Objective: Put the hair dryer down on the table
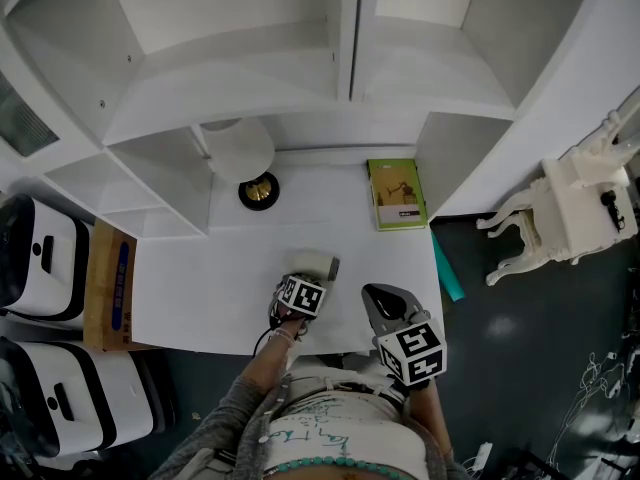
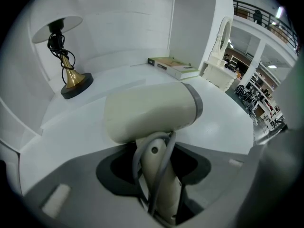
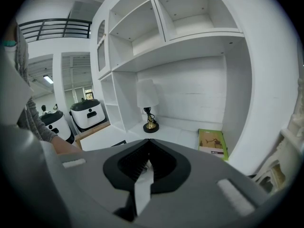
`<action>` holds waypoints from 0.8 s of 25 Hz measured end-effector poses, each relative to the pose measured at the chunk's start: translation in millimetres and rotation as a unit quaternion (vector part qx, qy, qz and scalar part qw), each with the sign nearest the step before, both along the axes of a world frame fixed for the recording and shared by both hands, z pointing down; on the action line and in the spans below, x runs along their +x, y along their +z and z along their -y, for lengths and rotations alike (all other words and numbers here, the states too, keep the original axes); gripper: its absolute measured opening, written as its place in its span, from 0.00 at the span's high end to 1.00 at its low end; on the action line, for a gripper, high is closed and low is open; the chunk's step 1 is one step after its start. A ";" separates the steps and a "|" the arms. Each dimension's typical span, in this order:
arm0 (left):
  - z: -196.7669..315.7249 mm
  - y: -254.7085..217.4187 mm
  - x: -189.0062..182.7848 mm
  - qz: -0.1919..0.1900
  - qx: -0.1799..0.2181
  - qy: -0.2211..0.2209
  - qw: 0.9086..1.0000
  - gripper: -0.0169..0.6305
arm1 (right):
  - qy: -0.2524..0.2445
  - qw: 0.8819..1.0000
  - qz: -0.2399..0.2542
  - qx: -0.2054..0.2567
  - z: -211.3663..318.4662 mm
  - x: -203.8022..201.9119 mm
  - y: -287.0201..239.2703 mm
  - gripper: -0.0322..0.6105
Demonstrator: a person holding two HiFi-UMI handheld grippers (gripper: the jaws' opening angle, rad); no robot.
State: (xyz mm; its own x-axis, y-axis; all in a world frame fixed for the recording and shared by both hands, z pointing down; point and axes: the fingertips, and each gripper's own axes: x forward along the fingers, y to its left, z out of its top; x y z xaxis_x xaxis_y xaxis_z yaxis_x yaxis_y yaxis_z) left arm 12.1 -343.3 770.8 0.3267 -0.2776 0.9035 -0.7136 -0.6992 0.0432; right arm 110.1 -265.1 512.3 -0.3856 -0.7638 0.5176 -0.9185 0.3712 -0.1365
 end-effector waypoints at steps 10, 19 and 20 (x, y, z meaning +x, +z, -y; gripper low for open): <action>-1.2 2.9 1.5 0.002 -0.005 0.009 1.000 0.67 | 0.014 1.000 0.000 -0.001 -7.9 8.8 2.1 0.91; -1.1 4.3 1.4 0.008 -0.010 0.012 1.000 0.66 | 0.021 1.000 0.000 -0.006 -17.6 12.9 5.1 0.91; -0.7 4.5 1.1 0.010 -0.012 0.012 1.000 0.66 | 0.022 1.000 0.001 -0.007 -19.0 12.8 5.6 0.91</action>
